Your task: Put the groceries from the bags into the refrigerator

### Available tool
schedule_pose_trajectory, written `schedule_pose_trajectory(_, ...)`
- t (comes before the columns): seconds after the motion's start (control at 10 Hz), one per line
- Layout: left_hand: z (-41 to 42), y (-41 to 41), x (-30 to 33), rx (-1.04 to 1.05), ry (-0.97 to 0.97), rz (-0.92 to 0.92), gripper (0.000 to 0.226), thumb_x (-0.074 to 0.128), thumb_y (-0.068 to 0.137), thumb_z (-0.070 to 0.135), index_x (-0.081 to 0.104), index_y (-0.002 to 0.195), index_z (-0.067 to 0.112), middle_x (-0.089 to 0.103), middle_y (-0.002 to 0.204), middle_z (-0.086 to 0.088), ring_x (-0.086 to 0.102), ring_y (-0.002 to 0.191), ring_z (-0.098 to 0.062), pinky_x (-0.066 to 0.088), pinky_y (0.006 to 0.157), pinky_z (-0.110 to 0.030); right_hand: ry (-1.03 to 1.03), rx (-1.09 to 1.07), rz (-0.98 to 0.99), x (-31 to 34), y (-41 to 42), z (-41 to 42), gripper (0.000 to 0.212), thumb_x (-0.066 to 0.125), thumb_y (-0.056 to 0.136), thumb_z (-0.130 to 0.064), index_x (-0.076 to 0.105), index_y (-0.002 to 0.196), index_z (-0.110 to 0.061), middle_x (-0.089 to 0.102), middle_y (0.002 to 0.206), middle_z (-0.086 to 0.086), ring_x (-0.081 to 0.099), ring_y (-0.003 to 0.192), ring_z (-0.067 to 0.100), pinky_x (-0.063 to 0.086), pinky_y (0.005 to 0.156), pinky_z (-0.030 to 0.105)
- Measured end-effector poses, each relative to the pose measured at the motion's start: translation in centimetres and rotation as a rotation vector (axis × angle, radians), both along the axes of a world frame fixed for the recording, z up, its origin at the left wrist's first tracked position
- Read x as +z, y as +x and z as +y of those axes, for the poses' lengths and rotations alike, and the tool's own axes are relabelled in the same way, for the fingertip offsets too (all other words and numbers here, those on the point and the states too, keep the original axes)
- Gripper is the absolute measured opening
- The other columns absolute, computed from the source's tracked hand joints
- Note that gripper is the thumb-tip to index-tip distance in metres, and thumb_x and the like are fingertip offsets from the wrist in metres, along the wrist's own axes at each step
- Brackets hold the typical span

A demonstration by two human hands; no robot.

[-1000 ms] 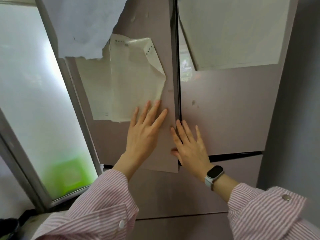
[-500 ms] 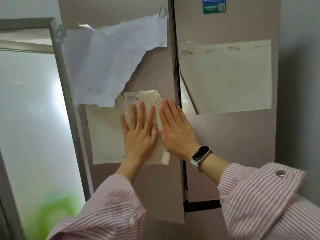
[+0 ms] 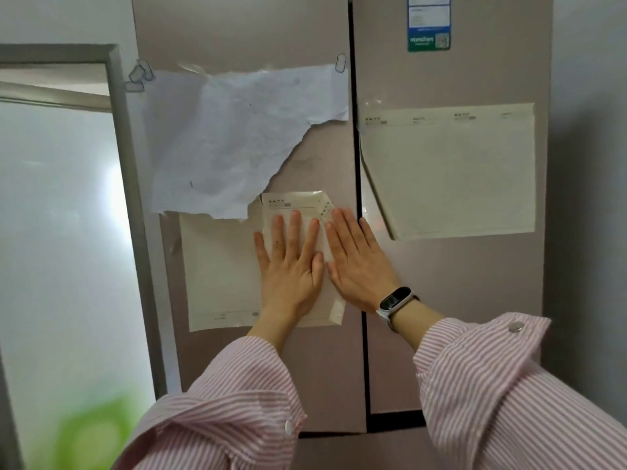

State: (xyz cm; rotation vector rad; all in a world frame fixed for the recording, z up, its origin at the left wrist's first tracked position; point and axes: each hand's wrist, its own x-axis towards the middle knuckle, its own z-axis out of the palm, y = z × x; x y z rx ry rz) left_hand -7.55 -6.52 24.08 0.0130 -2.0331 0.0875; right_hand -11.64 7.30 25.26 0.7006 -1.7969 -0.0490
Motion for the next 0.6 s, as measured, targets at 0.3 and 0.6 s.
schedule_pose_trajectory(0.3,-0.2,1.3,1.7,0.102,-0.074,-0.289,0.06,0.018,0.098,0.045,-0.028,0.134,0.029,-0.033,0.147,0.003,-0.033,0.134,-0.02,-0.017,0.107,-0.055,0.13,-0.208,-0.074,0.8,-0.7,0.8,0.079,0.045,0.084,-0.05,0.013,0.14,-0.004,0.012,0.148,0.016,0.017,0.139,0.029,0.004,0.117,0.047)
schedule_pose_trajectory(0.6,0.1,1.1,1.5,0.089,-0.058,-0.337,0.087,0.031,0.086,0.067,-0.03,0.135,0.029,-0.042,0.14,0.004,-0.039,0.13,-0.022,-0.015,0.108,-0.058,-0.52,0.759,-0.79,5.9,10.1,4.8,0.037,0.049,0.093,-0.014,0.047,0.13,-0.01,0.053,0.133,0.009,0.051,0.113,0.009,0.038,0.092,0.008)
